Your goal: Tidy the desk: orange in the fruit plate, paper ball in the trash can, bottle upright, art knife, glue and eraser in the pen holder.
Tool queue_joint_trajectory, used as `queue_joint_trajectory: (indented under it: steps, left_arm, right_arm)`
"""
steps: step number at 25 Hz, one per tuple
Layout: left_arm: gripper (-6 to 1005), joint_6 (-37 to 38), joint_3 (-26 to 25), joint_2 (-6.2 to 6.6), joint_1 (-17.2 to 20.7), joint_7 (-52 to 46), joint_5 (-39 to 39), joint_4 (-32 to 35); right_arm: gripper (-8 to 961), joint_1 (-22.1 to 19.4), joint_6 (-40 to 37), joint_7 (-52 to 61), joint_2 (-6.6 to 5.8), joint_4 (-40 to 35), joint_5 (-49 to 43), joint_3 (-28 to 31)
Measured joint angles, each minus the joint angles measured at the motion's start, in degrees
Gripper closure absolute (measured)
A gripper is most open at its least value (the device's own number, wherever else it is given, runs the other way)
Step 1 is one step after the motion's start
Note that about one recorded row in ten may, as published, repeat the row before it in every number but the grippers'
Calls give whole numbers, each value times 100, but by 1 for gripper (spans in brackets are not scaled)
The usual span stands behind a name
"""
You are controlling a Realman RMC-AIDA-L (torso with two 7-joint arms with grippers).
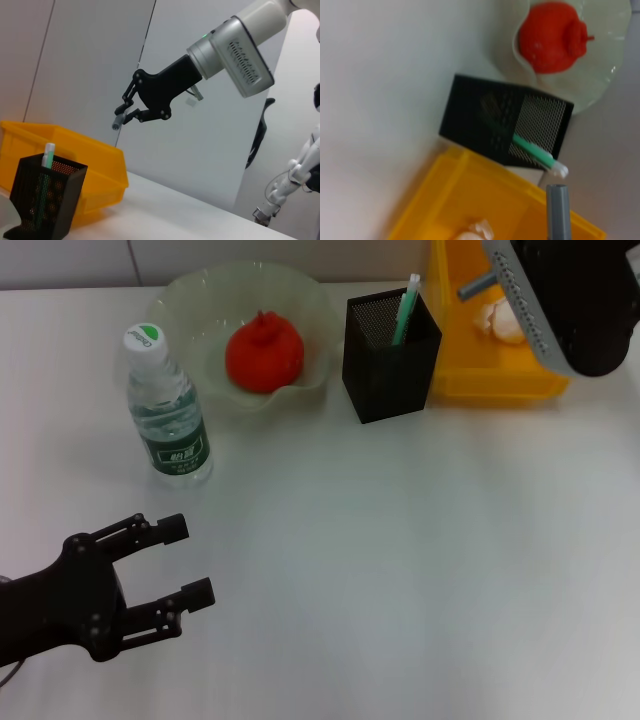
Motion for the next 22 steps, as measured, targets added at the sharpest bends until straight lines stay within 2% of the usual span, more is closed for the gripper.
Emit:
queue_joint_trajectory:
  steps: [7,14,22]
  left_arm:
    - [197,-202,-84,-5,-58,104,-37,-223]
    - [197,-308,-268,-13,-159,181,-45,-554]
    - [197,-351,-348,-23,-166,196,-48,-684]
  right_arm:
    - [813,334,583,-654,-55,837,4,-15]
    - [814,672,1180,-1424,27,1701,9,-133]
    - [815,1095,1656,-1667,54,2441,10,-708]
